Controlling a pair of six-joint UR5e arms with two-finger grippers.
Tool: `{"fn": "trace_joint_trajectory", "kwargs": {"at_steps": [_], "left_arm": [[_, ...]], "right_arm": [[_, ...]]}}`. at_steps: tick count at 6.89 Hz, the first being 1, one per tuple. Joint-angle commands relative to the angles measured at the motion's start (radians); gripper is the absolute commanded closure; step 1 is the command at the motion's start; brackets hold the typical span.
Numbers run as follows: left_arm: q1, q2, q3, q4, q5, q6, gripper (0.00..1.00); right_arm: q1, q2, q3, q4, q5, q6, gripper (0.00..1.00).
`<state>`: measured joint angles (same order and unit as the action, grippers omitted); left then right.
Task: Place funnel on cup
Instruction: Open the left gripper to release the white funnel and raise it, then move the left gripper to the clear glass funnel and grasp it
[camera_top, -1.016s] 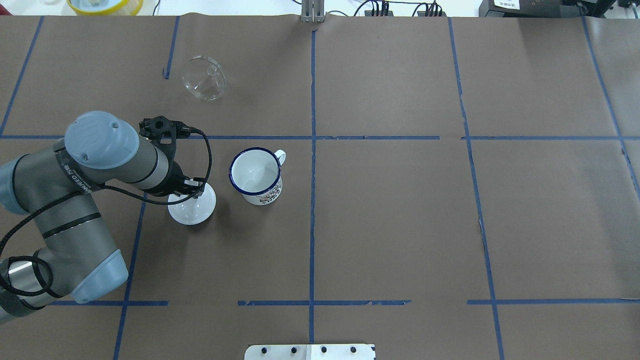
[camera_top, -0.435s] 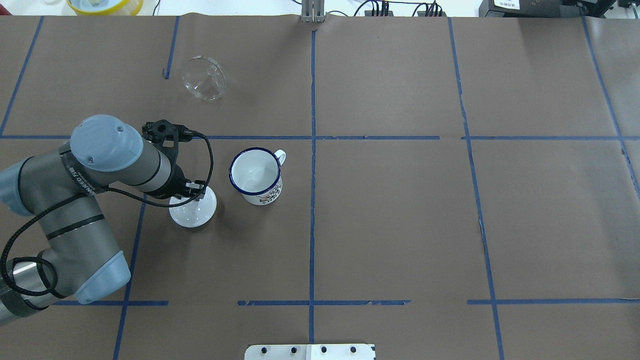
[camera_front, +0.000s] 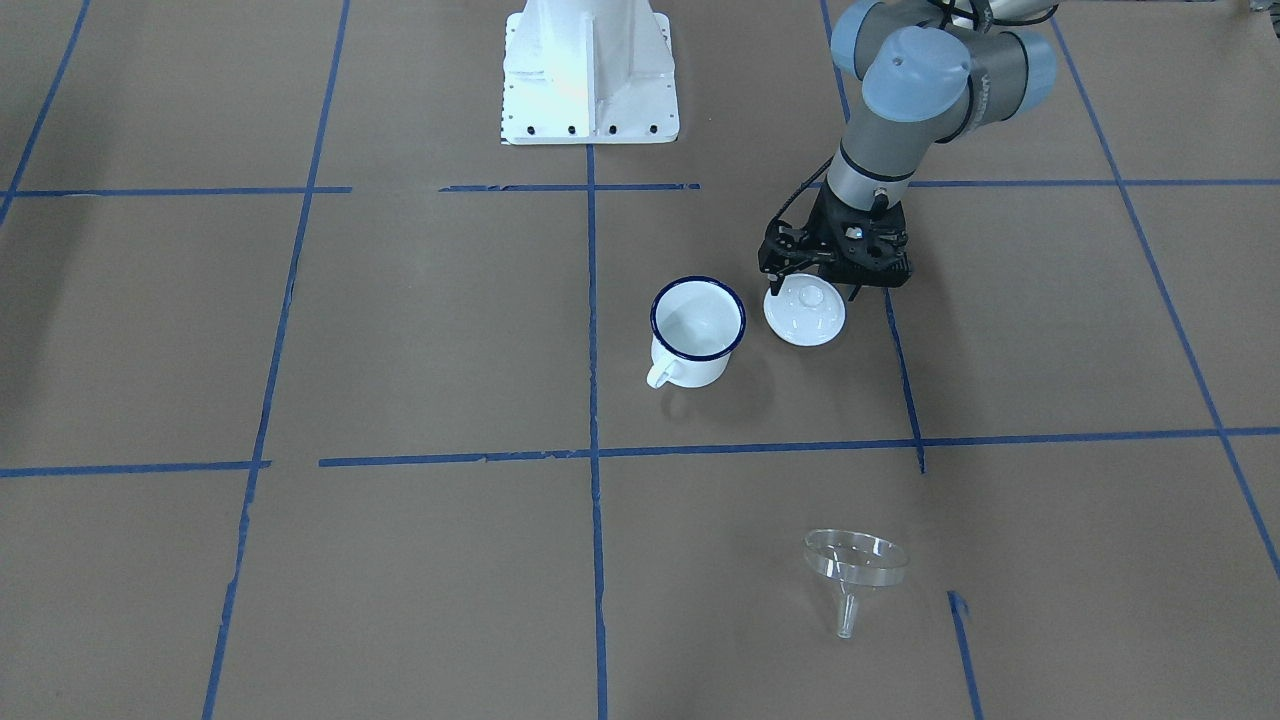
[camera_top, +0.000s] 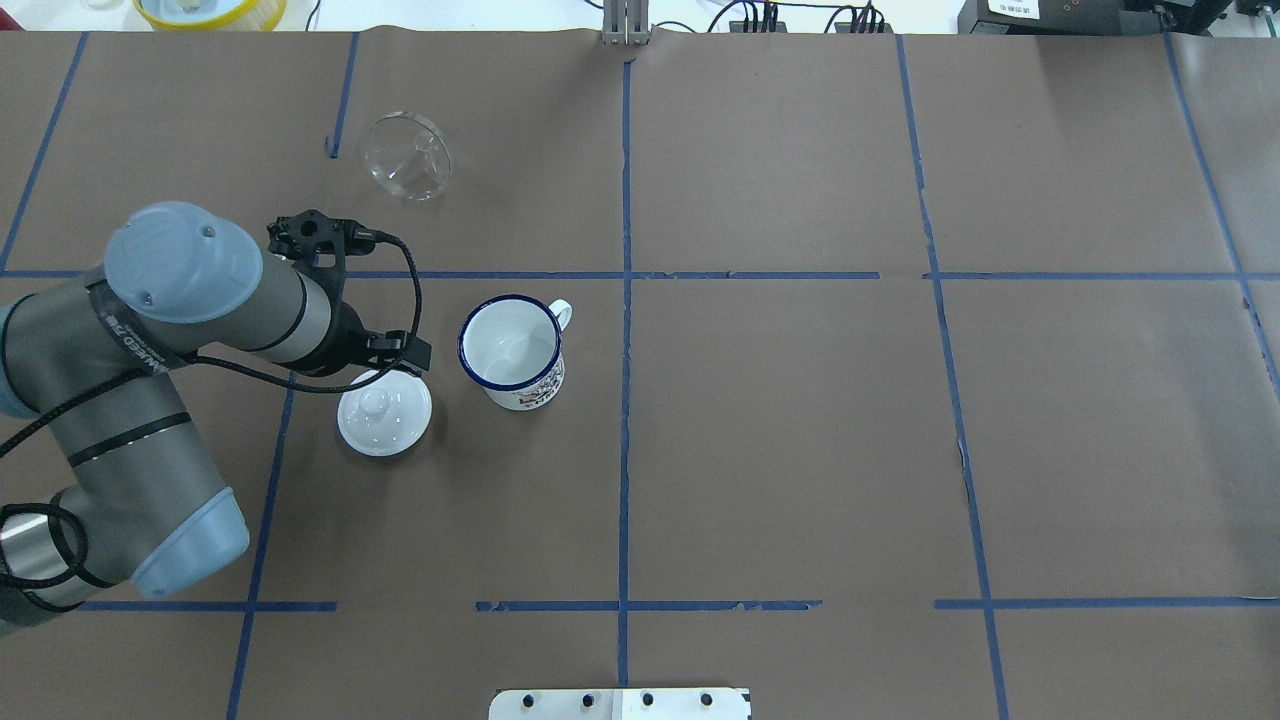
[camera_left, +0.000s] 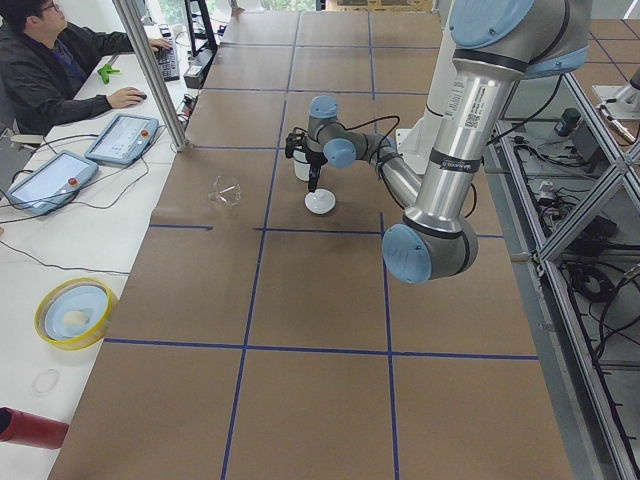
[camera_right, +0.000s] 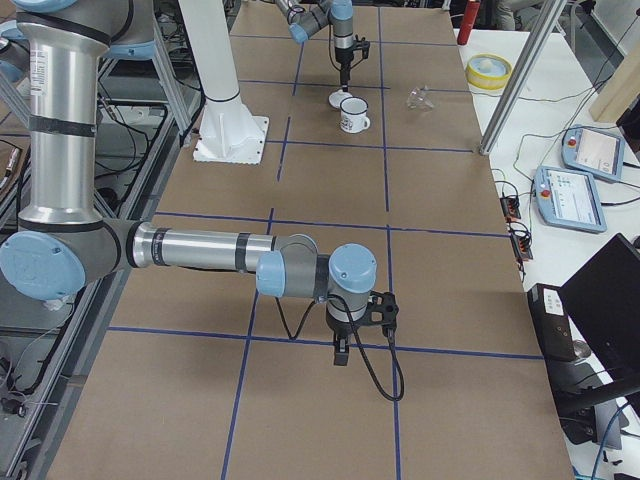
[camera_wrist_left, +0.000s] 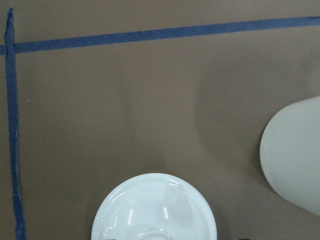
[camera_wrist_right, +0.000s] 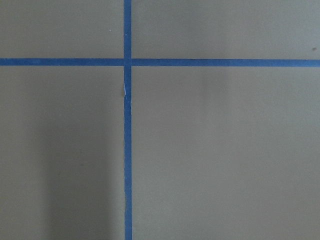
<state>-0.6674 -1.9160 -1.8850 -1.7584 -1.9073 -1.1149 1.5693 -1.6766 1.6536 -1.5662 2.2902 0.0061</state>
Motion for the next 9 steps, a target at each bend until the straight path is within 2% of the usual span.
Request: {"fn": "trace_joint_trajectory", "kwargs": {"at_steps": [1, 2, 3, 4, 5, 6, 7, 9], "left_arm": [[-0.083, -0.035, -0.002, -0.12, 0.112, -0.33, 0.0], [-0.08, -0.035, 0.053, -0.308, 0.23, -0.573, 0.0], [-0.078, -0.035, 0.132, -0.473, 0.305, -0.762, 0.0], [-0.075, -0.06, 0.262, -0.598, 0.373, -0.928, 0.0], [-0.072, -0.139, 0.426, -0.654, 0.419, -1.061, 0.0], [-0.069, -0.188, 0.514, -0.674, 0.483, -1.13, 0.0], [-0.066, -0.201, 0.549, -0.676, 0.497, -1.173, 0.0], [-0.076, -0.222, 0.593, -0.688, 0.563, -1.273, 0.09]], "right_arm": [[0.0, 0.0, 0.0, 0.0, 0.0, 0.0, 0.0], [0.0, 0.0, 0.0, 0.0, 0.0, 0.0, 0.0], [0.0, 0.0, 0.0, 0.0, 0.0, 0.0, 0.0], [0.0, 0.0, 0.0, 0.0, 0.0, 0.0, 0.0], [0.0, 0.0, 0.0, 0.0, 0.0, 0.0, 0.0], [0.0, 0.0, 0.0, 0.0, 0.0, 0.0, 0.0], [0.0, 0.0, 0.0, 0.0, 0.0, 0.0, 0.0], [0.0, 0.0, 0.0, 0.0, 0.0, 0.0, 0.0]]}}
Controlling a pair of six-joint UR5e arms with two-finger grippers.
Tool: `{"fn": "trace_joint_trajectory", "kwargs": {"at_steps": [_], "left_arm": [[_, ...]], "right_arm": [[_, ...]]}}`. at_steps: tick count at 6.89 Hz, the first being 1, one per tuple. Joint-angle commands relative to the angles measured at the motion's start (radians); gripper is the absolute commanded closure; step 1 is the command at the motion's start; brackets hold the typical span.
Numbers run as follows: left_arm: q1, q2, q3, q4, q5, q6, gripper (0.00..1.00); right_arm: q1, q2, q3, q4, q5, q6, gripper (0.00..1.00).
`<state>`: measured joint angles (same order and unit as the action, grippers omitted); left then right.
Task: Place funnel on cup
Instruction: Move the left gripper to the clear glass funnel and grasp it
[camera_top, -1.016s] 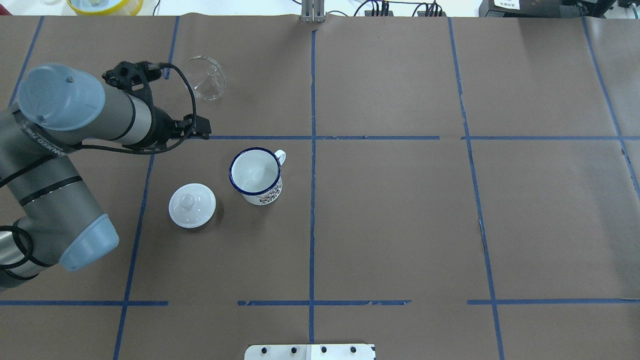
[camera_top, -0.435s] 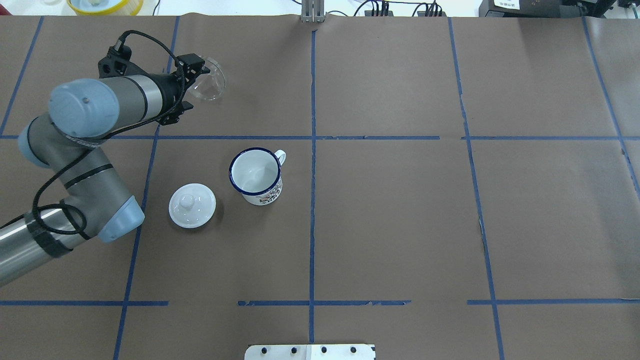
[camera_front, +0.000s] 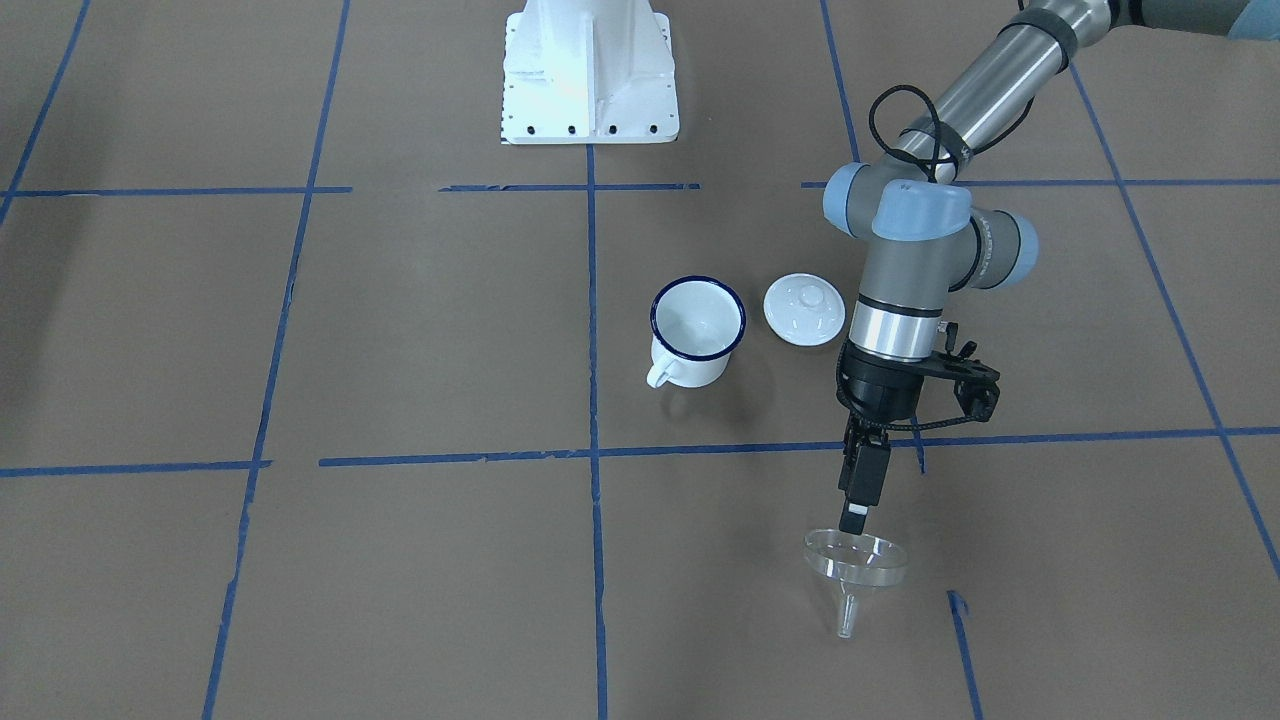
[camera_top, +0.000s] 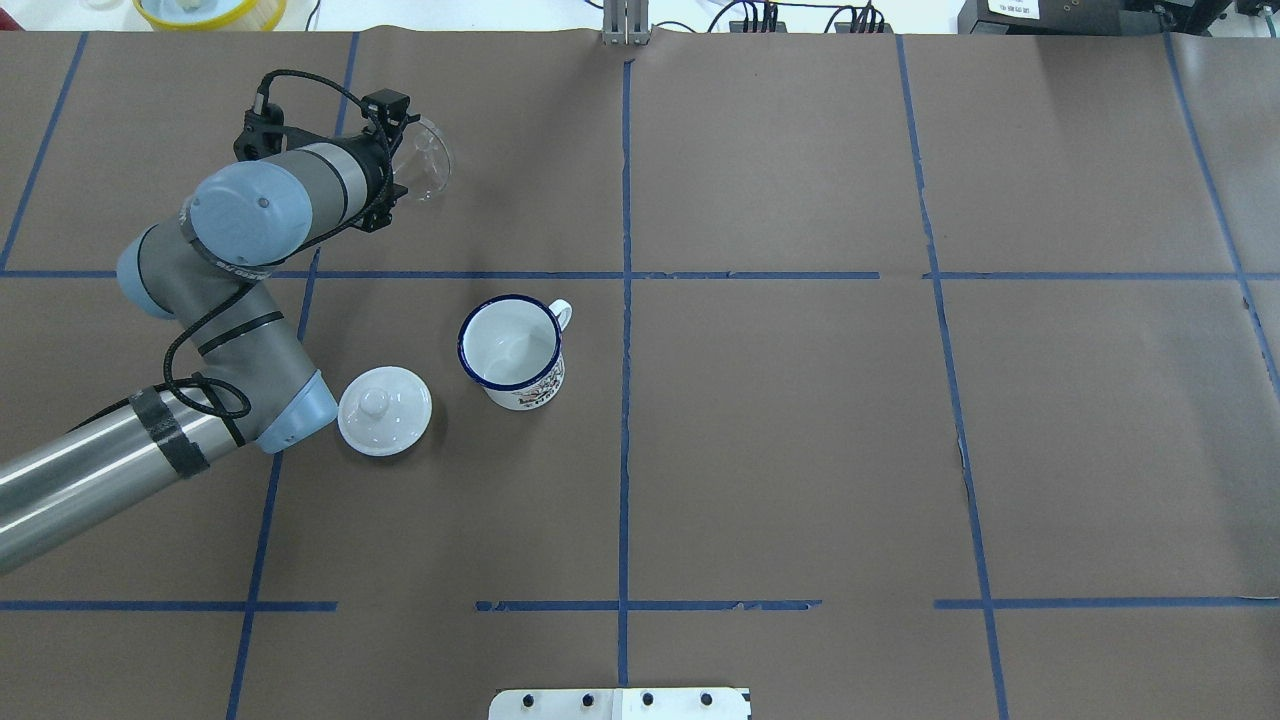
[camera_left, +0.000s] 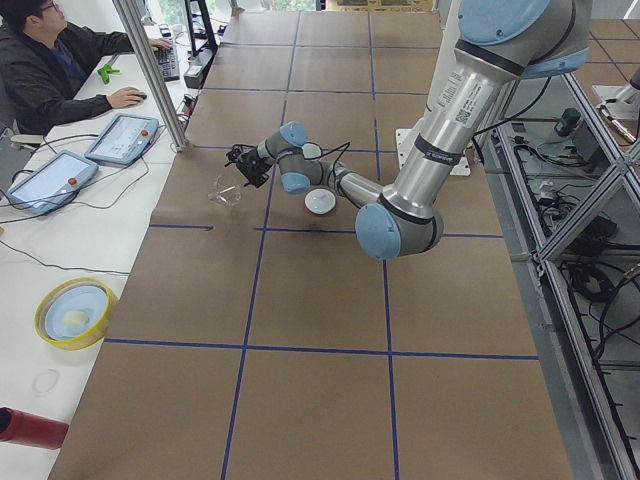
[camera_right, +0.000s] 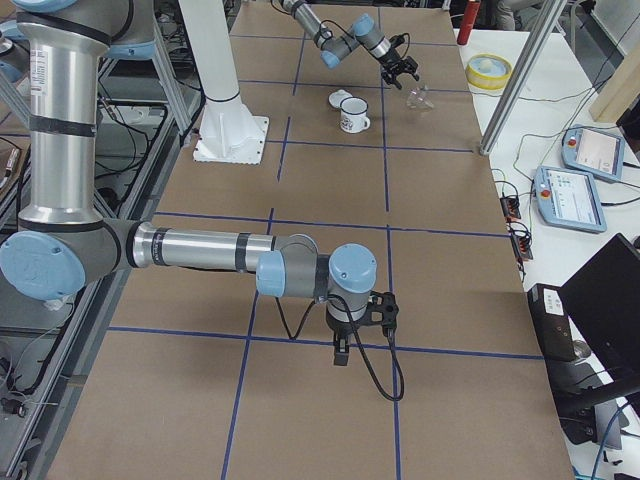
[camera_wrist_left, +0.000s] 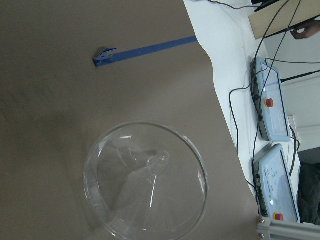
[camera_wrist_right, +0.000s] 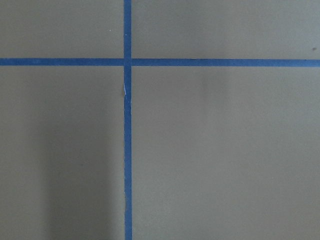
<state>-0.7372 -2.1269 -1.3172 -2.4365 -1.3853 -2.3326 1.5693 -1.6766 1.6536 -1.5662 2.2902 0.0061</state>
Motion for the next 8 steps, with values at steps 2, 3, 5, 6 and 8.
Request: {"fn": "trace_joint_trajectory", "kwargs": {"at_steps": [2, 3, 5, 6, 8], "left_arm": [[-0.034, -0.05, 0.138, -0.099, 0.06, -0.074, 0.15], [-0.037, -0.066, 0.163, -0.113, 0.06, -0.073, 0.18], [-0.036, -0.09, 0.194, -0.119, 0.057, -0.073, 0.29], [-0.036, -0.09, 0.194, -0.121, 0.052, -0.064, 0.8], [-0.036, -0.09, 0.187, -0.147, 0.048, 0.019, 1.0]], "right_arm": [[0.0, 0.0, 0.0, 0.0, 0.0, 0.0, 0.0], [0.0, 0.0, 0.0, 0.0, 0.0, 0.0, 0.0], [0.0, 0.0, 0.0, 0.0, 0.0, 0.0, 0.0], [0.0, 0.0, 0.0, 0.0, 0.0, 0.0, 0.0], [0.0, 0.0, 0.0, 0.0, 0.0, 0.0, 0.0]]}}
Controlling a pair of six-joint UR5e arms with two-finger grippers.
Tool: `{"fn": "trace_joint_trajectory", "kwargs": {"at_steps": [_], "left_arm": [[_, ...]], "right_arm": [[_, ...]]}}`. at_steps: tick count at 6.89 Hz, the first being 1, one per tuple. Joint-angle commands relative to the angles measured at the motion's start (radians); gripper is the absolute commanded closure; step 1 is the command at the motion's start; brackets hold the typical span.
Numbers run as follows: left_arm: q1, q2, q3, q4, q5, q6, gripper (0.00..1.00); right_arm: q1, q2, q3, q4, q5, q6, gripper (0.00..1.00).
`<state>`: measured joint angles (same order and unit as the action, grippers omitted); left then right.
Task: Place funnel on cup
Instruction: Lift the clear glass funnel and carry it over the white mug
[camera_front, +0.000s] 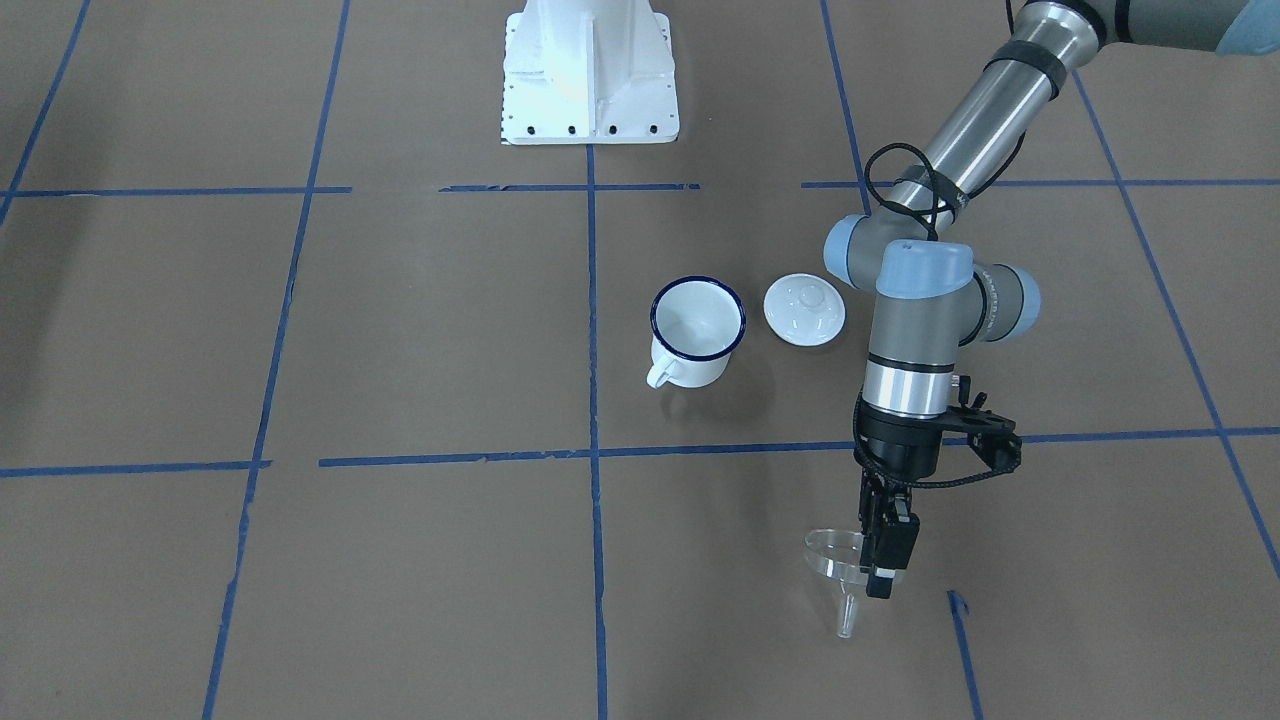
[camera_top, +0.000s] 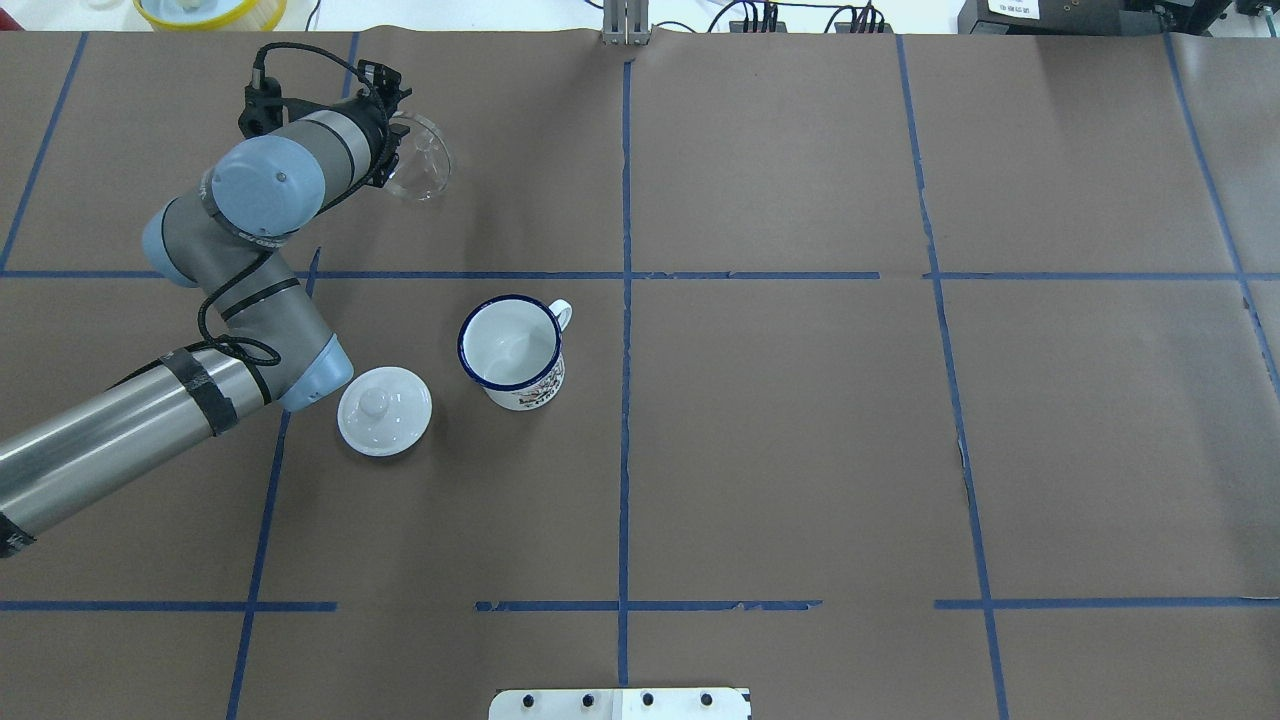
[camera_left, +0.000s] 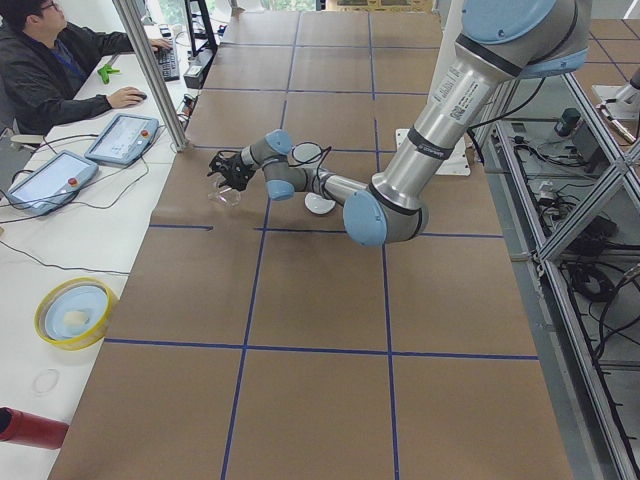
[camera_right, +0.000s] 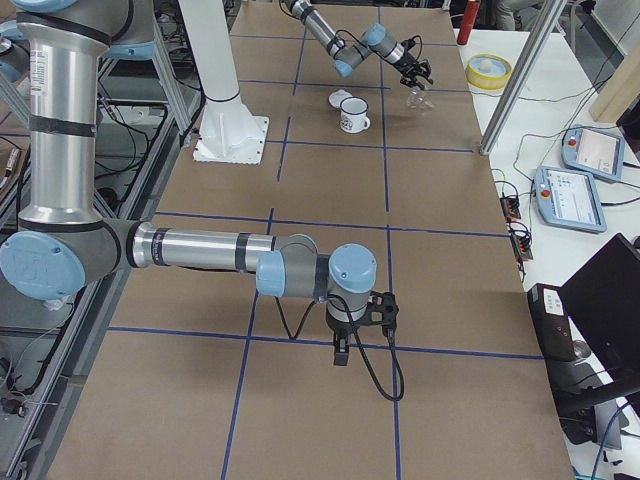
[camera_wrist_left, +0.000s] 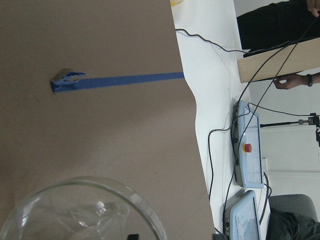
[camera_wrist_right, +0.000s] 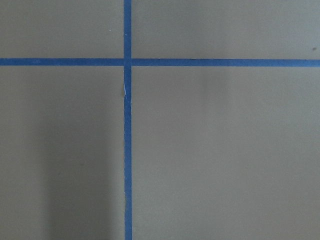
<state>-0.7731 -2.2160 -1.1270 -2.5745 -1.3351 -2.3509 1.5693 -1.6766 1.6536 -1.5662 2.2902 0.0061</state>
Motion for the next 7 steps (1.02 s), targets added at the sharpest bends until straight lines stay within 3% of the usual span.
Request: {"fn": "trace_joint_trajectory", "kwargs": {"at_steps": [1, 2, 5, 6, 7], "left_arm": [[-0.003, -0.001, -0.016, -0.009, -0.004, 0.054, 1.0], [-0.005, -0.001, -0.049, -0.007, -0.006, 0.08, 1.0], [-0.052, 0.001, -0.256, 0.112, -0.161, 0.122, 1.0], [-0.052, 0.009, -0.375, 0.216, -0.249, 0.193, 1.0], [-0.052, 0.013, -0.537, 0.429, -0.328, 0.287, 1.0]], "right_arm": [[0.0, 0.0, 0.0, 0.0, 0.0, 0.0, 0.0], [0.0, 0.0, 0.0, 0.0, 0.0, 0.0, 0.0], [0.0, 0.0, 0.0, 0.0, 0.0, 0.0, 0.0], [0.0, 0.0, 0.0, 0.0, 0.0, 0.0, 0.0], [0.0, 0.0, 0.0, 0.0, 0.0, 0.0, 0.0]]}}
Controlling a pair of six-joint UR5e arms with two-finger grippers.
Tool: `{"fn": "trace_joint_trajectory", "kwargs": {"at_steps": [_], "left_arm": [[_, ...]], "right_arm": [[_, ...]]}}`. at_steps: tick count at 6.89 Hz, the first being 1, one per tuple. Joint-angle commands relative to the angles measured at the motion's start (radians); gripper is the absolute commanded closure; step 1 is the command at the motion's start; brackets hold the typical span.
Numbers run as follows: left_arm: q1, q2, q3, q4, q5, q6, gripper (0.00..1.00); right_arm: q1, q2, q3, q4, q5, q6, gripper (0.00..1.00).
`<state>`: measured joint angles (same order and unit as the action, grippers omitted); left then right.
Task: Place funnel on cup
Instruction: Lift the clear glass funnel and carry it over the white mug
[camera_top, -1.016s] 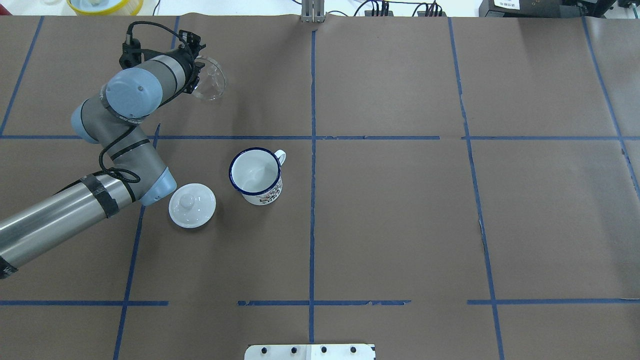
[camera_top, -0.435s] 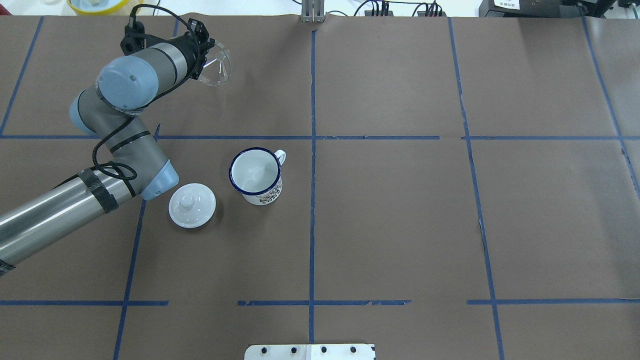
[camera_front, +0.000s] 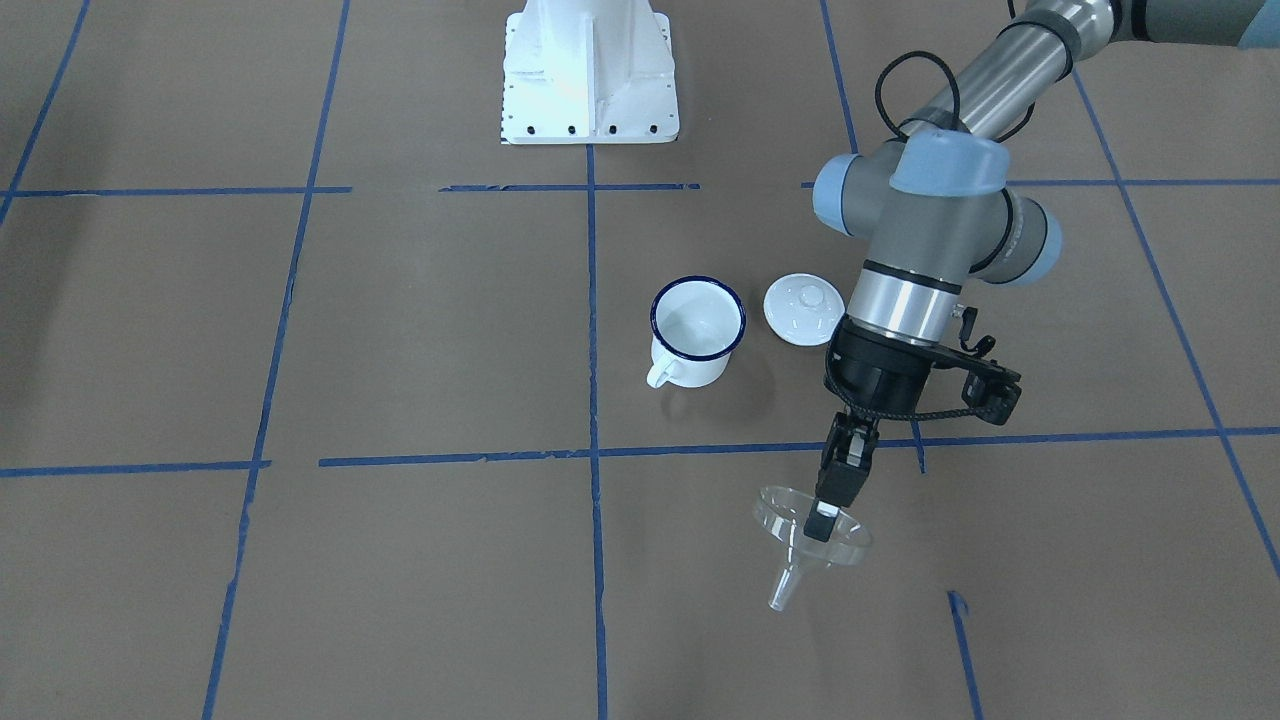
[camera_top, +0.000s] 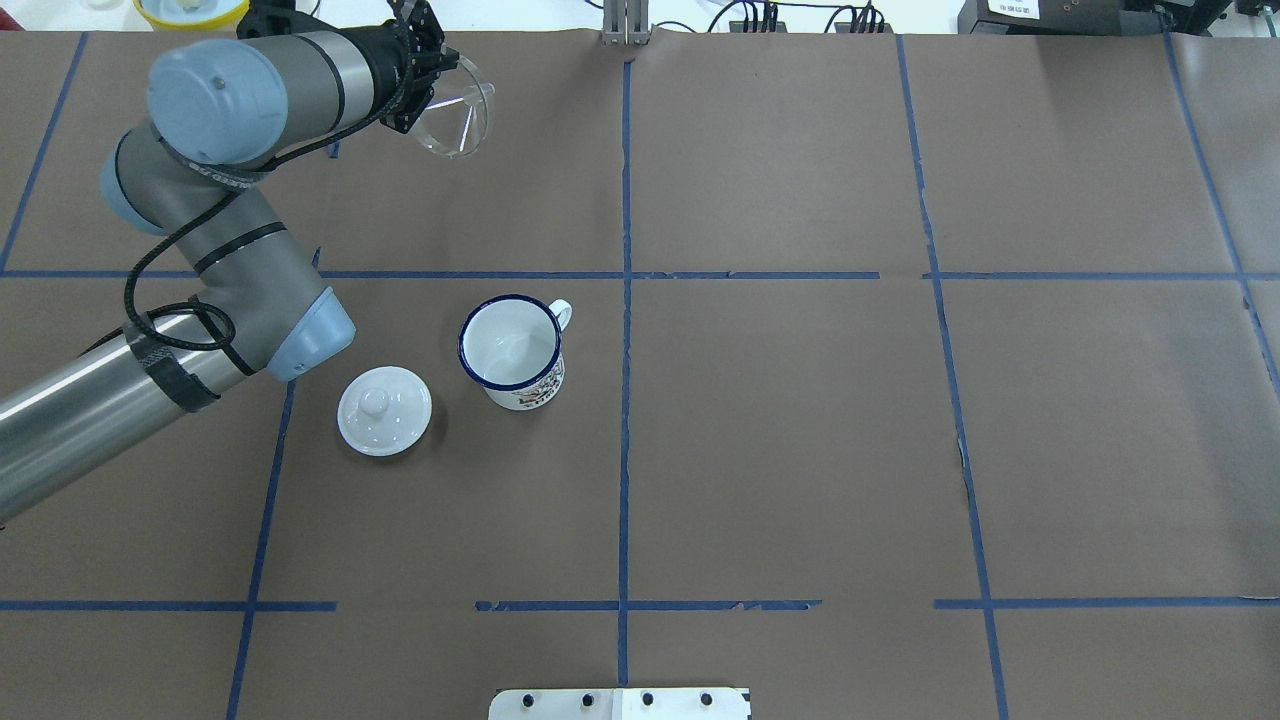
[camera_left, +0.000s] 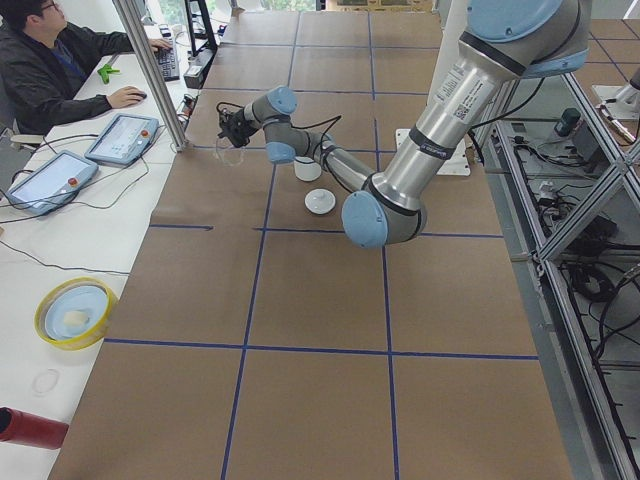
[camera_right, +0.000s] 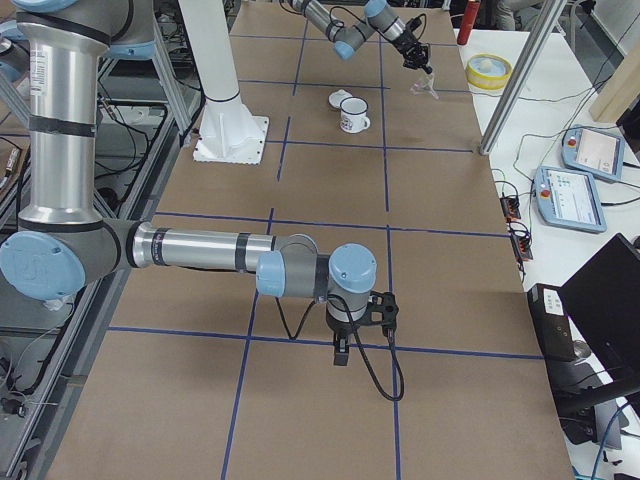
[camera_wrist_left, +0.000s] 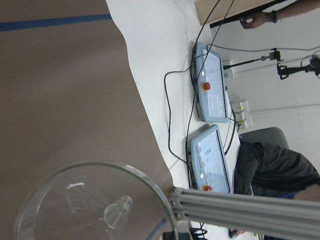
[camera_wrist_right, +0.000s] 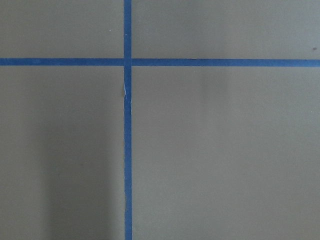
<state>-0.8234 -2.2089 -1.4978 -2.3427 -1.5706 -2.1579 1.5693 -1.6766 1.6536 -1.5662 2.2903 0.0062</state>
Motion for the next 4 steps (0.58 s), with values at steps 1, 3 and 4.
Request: {"fn": "trace_joint_trajectory", "kwargs": {"at_steps": [1, 3, 4], "left_arm": [[-0.002, 0.003, -0.302, 0.402, -0.153, 0.196, 1.0], [0.009, -0.015, -0.421, 0.692, -0.263, 0.346, 1.0], [0.036, -0.07, -0.423, 0.815, -0.291, 0.407, 1.0]], "right_arm": [[0.0, 0.0, 0.0, 0.0, 0.0, 0.0, 0.0], [0.0, 0.0, 0.0, 0.0, 0.0, 0.0, 0.0], [0.0, 0.0, 0.0, 0.0, 0.0, 0.0, 0.0]]}}
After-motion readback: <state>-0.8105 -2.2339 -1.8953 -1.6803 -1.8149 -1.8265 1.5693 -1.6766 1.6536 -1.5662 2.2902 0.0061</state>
